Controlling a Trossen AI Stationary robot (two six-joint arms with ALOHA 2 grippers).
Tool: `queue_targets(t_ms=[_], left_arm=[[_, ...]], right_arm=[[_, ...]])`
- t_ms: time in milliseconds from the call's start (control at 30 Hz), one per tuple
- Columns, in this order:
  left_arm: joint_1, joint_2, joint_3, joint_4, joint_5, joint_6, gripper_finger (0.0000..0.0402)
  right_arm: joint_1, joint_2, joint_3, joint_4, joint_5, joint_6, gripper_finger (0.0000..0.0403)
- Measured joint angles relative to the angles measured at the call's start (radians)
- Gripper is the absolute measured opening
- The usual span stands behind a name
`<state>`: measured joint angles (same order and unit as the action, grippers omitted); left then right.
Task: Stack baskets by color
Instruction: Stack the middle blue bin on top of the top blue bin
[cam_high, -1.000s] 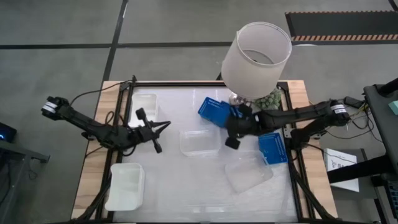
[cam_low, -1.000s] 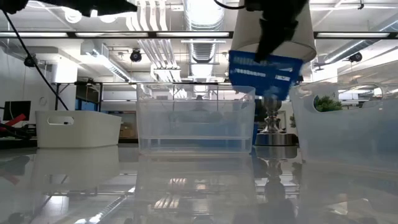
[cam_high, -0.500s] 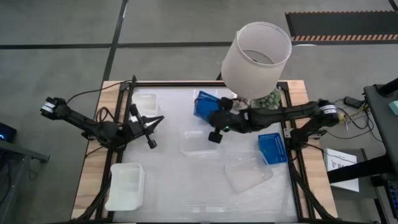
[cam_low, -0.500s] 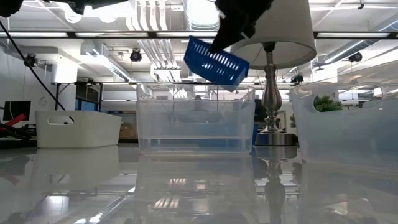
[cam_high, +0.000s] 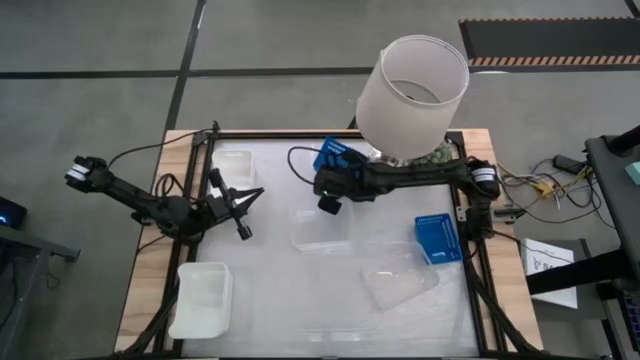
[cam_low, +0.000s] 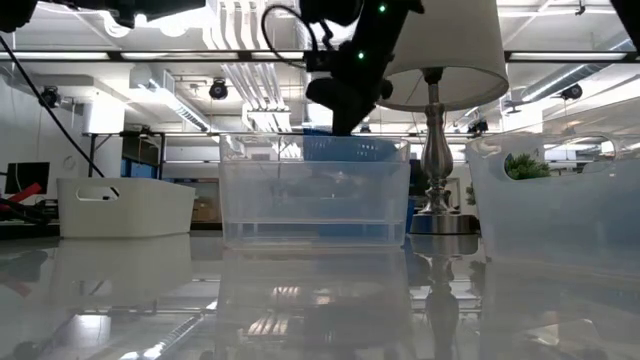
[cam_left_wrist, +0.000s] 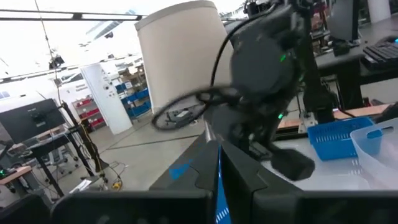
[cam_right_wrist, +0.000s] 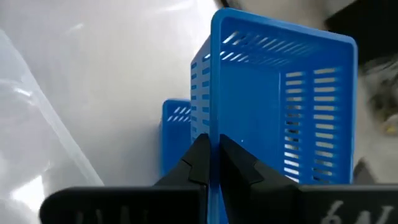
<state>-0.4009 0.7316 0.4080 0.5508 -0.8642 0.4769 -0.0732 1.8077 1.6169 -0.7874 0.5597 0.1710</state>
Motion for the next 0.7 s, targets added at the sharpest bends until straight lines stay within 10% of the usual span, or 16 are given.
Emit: queue_targets(t_ms=[700], left_arm=[[-0.001,0.001,-0.001,0.0,0.0,0.001,0.0]], right_arm=[[-0.054,0.027,0.012,-0.046,-0.089,0.04,0.0047]])
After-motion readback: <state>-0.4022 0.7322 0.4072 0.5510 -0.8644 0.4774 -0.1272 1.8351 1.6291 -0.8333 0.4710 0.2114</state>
